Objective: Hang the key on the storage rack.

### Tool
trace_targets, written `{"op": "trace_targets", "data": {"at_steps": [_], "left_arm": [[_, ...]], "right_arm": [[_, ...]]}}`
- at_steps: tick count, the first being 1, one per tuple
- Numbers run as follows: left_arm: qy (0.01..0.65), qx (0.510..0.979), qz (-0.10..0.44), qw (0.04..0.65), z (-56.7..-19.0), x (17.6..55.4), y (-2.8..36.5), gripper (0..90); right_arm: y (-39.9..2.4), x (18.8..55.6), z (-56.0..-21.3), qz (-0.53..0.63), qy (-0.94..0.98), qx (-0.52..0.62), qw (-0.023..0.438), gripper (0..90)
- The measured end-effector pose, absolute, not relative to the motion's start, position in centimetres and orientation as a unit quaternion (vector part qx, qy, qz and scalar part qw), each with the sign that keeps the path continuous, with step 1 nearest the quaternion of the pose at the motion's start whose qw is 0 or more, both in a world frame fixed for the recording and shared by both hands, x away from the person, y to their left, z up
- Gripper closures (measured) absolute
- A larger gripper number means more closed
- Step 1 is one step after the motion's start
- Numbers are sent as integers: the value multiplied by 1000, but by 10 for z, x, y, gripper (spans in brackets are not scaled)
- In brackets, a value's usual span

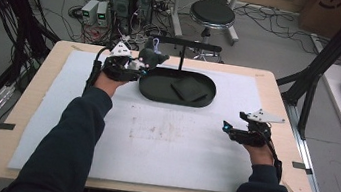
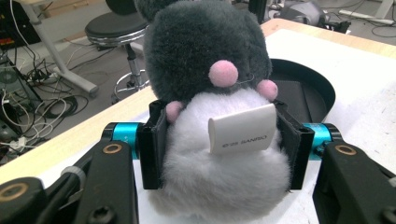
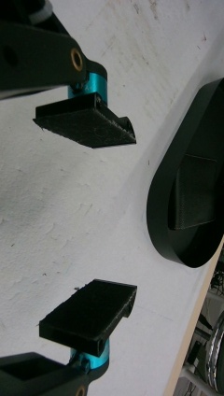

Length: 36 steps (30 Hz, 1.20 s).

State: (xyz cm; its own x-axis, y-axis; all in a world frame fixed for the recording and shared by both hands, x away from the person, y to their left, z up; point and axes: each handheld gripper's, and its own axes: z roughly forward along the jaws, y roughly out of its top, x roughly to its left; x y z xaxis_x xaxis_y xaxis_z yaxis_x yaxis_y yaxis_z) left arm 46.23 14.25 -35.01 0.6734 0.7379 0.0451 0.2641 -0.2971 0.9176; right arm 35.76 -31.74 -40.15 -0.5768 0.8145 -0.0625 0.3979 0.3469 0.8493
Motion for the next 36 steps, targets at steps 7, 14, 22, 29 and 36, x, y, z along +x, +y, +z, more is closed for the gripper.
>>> {"op": "trace_targets", "data": {"at_steps": [7,14,22,29,36], "left_arm": [[337,768,238,490,-354,464,143,462],[398,755,234,466,-370,476,149,453],[417,759,233,443,-379,481,145,427],[423,766,236,423,-385,482,139,407],[445,778,220,385,-397,483,136,264]], "right_arm": [[-316,358,-402,419,783,386,247,242],[-317,358,-402,420,782,388,247,242],[-319,358,-402,420,781,390,247,242],[-320,356,-401,421,781,388,249,242],[-320,354,-400,423,780,387,249,243]]}}
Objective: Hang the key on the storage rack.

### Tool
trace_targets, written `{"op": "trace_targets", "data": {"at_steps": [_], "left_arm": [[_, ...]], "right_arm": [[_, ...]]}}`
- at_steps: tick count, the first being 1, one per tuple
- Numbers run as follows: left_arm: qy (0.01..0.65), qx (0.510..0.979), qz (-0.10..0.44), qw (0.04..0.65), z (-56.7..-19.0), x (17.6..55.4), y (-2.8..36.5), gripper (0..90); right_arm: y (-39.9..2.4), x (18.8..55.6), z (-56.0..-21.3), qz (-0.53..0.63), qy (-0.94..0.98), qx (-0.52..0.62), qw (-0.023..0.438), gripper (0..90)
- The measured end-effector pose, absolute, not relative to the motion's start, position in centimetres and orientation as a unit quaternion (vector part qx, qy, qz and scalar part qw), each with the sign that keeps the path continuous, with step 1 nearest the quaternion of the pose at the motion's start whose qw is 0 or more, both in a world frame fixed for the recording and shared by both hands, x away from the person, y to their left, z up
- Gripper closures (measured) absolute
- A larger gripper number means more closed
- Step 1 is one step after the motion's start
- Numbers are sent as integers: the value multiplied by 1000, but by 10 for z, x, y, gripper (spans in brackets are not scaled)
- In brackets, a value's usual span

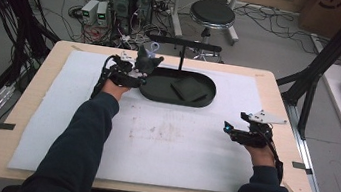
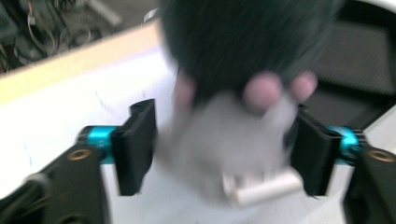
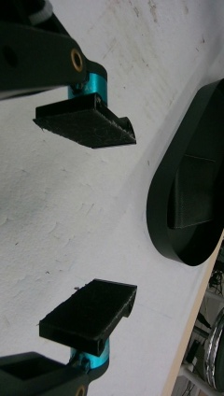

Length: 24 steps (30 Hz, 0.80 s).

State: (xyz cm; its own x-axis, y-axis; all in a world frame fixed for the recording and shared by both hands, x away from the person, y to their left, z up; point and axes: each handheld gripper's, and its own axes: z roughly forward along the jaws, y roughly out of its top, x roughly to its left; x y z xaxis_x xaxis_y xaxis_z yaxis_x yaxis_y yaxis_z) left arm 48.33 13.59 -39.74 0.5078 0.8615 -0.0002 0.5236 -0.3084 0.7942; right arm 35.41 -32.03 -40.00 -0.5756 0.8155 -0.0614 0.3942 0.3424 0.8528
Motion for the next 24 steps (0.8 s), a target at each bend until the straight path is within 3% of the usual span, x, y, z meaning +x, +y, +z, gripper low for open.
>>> {"op": "trace_targets", "data": {"at_steps": [7,15,18,24], "left_arm": [[447,761,219,416,-395,470,151,260],[394,711,241,530,-377,425,175,265],[384,699,258,546,-376,406,184,186],[370,689,276,559,-381,374,202,186]], "right_arm": [[-320,355,-400,422,782,386,248,244],[-318,353,-401,423,785,380,244,244],[-316,351,-401,425,786,378,243,244],[-316,350,-402,425,789,373,241,243]]}}
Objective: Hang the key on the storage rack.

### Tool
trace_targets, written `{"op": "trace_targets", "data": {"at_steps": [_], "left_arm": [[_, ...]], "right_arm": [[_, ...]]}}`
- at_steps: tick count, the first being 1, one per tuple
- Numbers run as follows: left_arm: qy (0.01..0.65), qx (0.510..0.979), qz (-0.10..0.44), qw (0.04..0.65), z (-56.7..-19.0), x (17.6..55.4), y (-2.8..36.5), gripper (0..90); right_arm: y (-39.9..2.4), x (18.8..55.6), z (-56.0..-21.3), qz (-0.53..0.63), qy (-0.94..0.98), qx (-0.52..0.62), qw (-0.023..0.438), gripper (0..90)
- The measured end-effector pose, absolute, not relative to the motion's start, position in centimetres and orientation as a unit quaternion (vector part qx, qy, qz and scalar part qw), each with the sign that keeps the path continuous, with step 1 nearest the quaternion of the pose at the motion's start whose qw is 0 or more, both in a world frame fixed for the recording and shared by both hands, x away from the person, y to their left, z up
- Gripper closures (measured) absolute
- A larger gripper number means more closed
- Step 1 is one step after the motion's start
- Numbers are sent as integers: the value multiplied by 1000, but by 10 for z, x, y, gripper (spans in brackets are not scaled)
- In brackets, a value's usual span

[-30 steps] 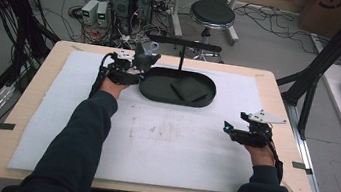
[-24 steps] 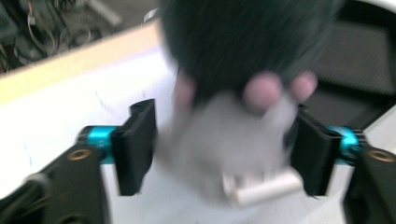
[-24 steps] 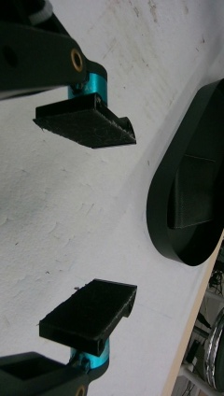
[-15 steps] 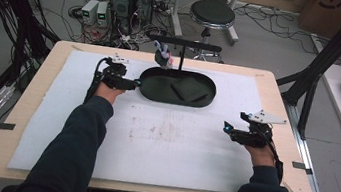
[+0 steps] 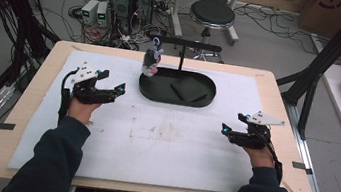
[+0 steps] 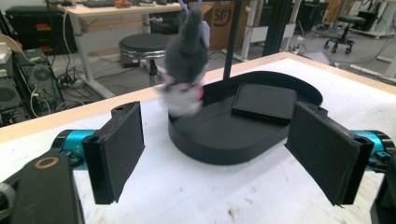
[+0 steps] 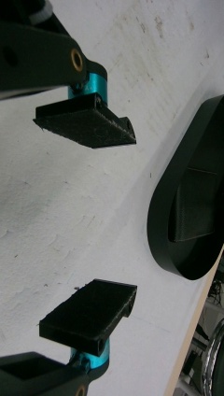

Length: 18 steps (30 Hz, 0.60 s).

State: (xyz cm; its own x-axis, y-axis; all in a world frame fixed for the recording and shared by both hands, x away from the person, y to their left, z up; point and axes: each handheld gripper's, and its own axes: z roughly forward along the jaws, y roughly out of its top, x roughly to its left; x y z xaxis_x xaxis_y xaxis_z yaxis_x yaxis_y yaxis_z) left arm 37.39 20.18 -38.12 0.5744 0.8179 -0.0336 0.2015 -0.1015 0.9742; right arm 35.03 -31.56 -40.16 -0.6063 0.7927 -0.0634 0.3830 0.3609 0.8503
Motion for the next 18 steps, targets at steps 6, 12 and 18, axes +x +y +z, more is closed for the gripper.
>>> {"op": "trace_targets", "data": {"at_steps": [6,12,18], "left_arm": [[371,681,289,562,-392,356,213,186],[383,674,285,564,-394,353,223,186],[396,674,272,561,-398,351,233,195]], "right_arm": [[-316,349,-401,427,787,373,243,243],[-318,348,-401,426,784,376,249,241],[-319,346,-401,426,782,379,252,230]]}}
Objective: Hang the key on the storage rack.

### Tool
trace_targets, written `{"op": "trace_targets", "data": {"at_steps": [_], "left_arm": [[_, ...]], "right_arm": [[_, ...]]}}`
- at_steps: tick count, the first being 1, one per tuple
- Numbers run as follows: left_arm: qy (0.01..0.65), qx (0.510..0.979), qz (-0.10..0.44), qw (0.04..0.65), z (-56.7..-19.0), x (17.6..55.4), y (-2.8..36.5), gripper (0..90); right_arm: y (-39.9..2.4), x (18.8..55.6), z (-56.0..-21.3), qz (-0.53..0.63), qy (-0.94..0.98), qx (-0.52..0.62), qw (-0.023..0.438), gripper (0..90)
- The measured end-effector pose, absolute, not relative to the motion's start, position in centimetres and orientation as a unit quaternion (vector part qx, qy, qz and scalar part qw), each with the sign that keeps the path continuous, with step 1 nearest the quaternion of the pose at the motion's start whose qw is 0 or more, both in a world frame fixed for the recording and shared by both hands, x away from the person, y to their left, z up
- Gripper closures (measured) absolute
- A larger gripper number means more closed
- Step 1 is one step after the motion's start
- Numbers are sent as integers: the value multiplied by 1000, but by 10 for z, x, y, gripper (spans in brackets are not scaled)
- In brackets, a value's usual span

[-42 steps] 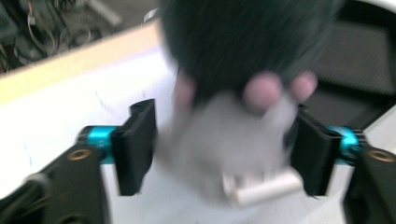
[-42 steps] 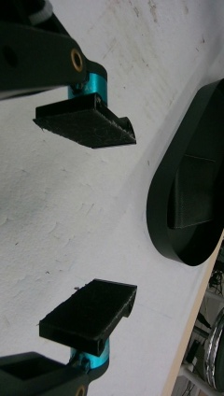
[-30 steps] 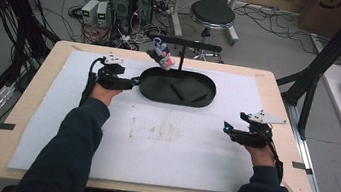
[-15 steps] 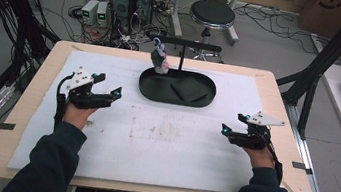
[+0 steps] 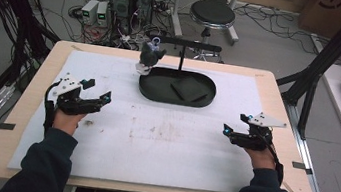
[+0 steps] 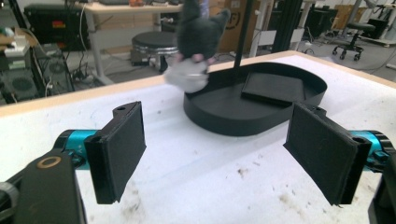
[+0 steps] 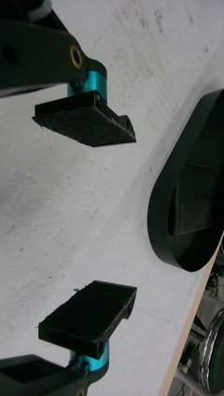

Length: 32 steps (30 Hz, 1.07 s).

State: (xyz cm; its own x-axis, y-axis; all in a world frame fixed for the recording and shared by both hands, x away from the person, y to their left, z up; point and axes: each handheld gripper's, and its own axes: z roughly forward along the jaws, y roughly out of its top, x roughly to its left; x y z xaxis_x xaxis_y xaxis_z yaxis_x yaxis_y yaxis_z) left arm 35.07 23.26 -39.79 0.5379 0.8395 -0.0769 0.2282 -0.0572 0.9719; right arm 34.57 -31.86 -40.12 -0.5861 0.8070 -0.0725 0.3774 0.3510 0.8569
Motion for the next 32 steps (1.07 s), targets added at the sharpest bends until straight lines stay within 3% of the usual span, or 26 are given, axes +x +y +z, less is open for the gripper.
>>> {"op": "trace_targets", "data": {"at_steps": [32], "left_arm": [[398,693,249,548,-409,355,230,198]], "right_arm": [[-320,349,-405,417,781,387,258,216]]}}
